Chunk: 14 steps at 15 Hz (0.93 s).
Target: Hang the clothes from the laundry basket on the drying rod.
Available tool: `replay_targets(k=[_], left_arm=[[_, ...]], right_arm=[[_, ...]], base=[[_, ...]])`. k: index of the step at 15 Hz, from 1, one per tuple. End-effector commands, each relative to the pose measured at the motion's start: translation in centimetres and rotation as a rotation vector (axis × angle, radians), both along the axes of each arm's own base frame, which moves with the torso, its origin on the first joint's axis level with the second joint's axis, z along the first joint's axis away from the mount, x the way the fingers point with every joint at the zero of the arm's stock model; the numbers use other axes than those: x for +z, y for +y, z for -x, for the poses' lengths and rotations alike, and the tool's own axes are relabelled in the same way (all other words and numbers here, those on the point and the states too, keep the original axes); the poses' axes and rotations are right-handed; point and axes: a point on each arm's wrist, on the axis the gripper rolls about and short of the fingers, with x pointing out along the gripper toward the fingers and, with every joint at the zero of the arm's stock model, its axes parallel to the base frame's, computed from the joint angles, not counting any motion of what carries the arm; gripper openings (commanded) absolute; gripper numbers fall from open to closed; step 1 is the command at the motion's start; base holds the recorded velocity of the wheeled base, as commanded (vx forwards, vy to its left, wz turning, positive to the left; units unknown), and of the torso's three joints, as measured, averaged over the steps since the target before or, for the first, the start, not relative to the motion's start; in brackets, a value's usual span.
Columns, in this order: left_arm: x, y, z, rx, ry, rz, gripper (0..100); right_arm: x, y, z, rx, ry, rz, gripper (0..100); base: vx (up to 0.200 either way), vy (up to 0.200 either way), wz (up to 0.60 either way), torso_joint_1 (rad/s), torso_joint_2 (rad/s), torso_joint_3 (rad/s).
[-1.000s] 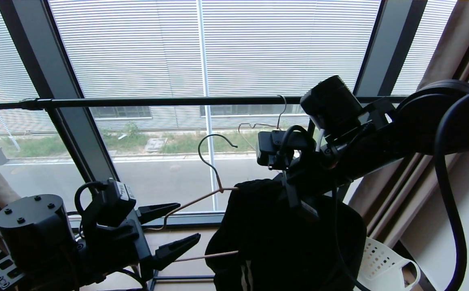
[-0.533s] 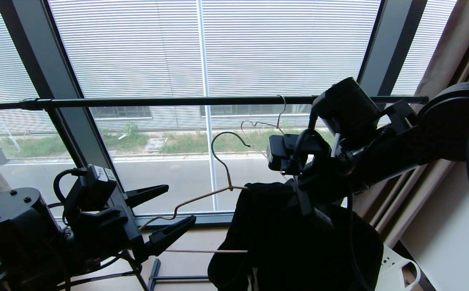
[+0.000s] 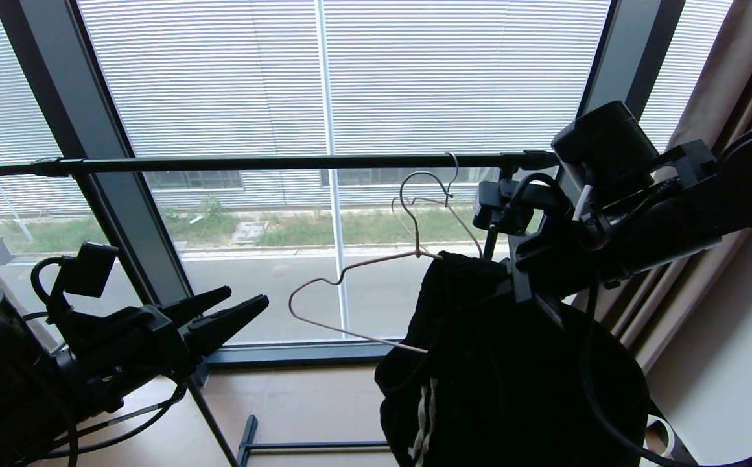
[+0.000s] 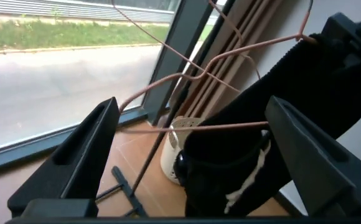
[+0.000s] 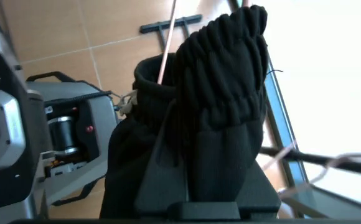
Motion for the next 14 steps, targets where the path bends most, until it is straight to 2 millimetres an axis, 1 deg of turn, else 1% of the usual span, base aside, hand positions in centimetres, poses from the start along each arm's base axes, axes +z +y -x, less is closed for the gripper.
replay_targets(k=[1, 2, 3, 5, 6, 9, 10, 11, 14], left_arm=[[-1.1, 0.2, -0.2, 0.013, 0.091, 0.034, 100], [-2.6, 0.1, -0.6, 0.012, 0.161, 0.021, 100], [-3.6, -0.1, -1.2, 0.007, 0.205, 0.012, 100], [-4.8, -0.7, -2.0, -0.009, 0.249, 0.002, 100], [-5.1, -1.4, -2.3, -0.037, 0.259, -0.002, 100], [-6.0, -3.1, -3.1, -0.091, 0.287, -0.014, 100], [-6.0, -3.4, -3.1, -0.103, 0.287, -0.014, 100], [-5.9, -4.4, -3.3, -0.135, 0.284, -0.002, 100], [-5.7, -5.8, -3.5, -0.177, 0.285, 0.012, 100]], right_arm=[[0.7, -1.0, -0.3, -0.027, -0.022, -0.019, 0], [1.0, -1.2, -0.4, -0.041, -0.042, -0.036, 0], [1.4, -1.5, -0.3, -0.057, -0.052, -0.055, 0], [2.1, -1.9, 0.0, -0.055, -0.036, -0.110, 0], [2.5, -2.6, 0.5, -0.014, -0.008, -0.179, 0], [2.6, -2.8, 1.1, 0.032, -0.034, -0.236, 0], [2.5, -2.8, 1.3, 0.037, -0.041, -0.241, 0], [2.7, -2.6, 1.7, 0.063, -0.058, -0.263, 0], [2.9, -1.5, 2.3, 0.115, -0.057, -0.276, 0]], base=[[0.000, 0.000, 0.00, 0.000, 0.00, 0.000], [0.000, 0.000, 0.00, 0.000, 0.00, 0.000], [0.000, 0.000, 0.00, 0.000, 0.00, 0.000], [0.000, 0.000, 0.00, 0.000, 0.00, 0.000], [0.000, 0.000, 0.00, 0.000, 0.00, 0.000], [0.000, 0.000, 0.00, 0.000, 0.00, 0.000], [0.000, 0.000, 0.00, 0.000, 0.00, 0.000], [0.000, 0.000, 0.00, 0.000, 0.00, 0.000], [0.000, 0.000, 0.00, 0.000, 0.00, 0.000]])
